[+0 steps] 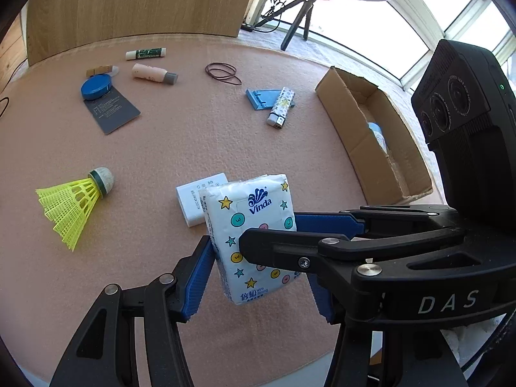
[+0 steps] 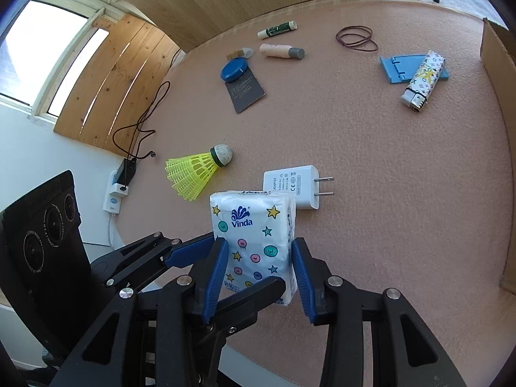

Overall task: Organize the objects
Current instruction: 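Close the left gripper on the tissue pack and lift it, then lower the tissue pack into the box beside the bottle and release, then move the left tool back toward the white USB charger, then close the right gripper on the white charger and lift it, then carry the charger into the cardboard box and open the right gripper, then move the left tool toward the blue phone stand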

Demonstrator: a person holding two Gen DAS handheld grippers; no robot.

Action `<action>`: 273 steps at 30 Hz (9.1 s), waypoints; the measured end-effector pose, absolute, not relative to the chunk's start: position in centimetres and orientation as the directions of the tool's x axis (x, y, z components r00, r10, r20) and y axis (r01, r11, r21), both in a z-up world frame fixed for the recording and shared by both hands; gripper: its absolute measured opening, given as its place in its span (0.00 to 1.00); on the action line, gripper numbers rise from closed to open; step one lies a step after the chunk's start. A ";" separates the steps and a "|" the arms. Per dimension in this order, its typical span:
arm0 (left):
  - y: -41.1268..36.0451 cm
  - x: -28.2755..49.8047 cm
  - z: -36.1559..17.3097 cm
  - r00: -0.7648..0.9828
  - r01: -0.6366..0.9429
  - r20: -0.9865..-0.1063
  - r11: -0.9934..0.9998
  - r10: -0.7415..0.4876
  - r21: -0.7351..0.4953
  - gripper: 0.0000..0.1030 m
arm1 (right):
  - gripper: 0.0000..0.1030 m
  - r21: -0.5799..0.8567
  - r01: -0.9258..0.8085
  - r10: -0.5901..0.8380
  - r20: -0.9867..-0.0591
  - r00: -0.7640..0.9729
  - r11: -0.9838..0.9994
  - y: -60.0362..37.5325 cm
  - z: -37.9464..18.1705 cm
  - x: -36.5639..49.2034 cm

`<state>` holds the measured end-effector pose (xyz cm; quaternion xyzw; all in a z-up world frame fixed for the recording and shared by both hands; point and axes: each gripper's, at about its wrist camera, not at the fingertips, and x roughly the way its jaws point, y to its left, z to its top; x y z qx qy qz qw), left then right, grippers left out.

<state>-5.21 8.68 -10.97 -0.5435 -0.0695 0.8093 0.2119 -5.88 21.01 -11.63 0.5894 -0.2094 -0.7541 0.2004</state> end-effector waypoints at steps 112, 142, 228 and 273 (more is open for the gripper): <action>2.3 -7.8 -14.1 -0.326 -0.176 -0.874 -0.931 0.361 -0.319 0.77 | 0.57 0.507 -0.102 -0.450 -0.827 -0.336 -0.856 24.7 -12.6 -8.4; 4.6 -9.8 -16.9 -0.262 -0.196 -0.854 -0.891 0.450 -0.409 0.57 | 0.46 0.548 -0.122 -0.519 -0.829 -0.207 -0.827 20.4 -17.1 -11.5; 27.5 -20.1 -8.0 -0.298 -0.500 -0.813 -0.807 0.501 -0.315 0.75 | 0.53 0.392 -0.320 -0.178 -0.827 -0.533 -0.862 44.5 -7.2 -8.8; 23.4 -28.8 -17.4 -0.283 -0.406 -0.932 -0.909 0.225 -0.096 0.63 | 0.52 0.456 -0.439 -0.193 -0.831 -0.522 -0.774 46.9 -9.1 -0.8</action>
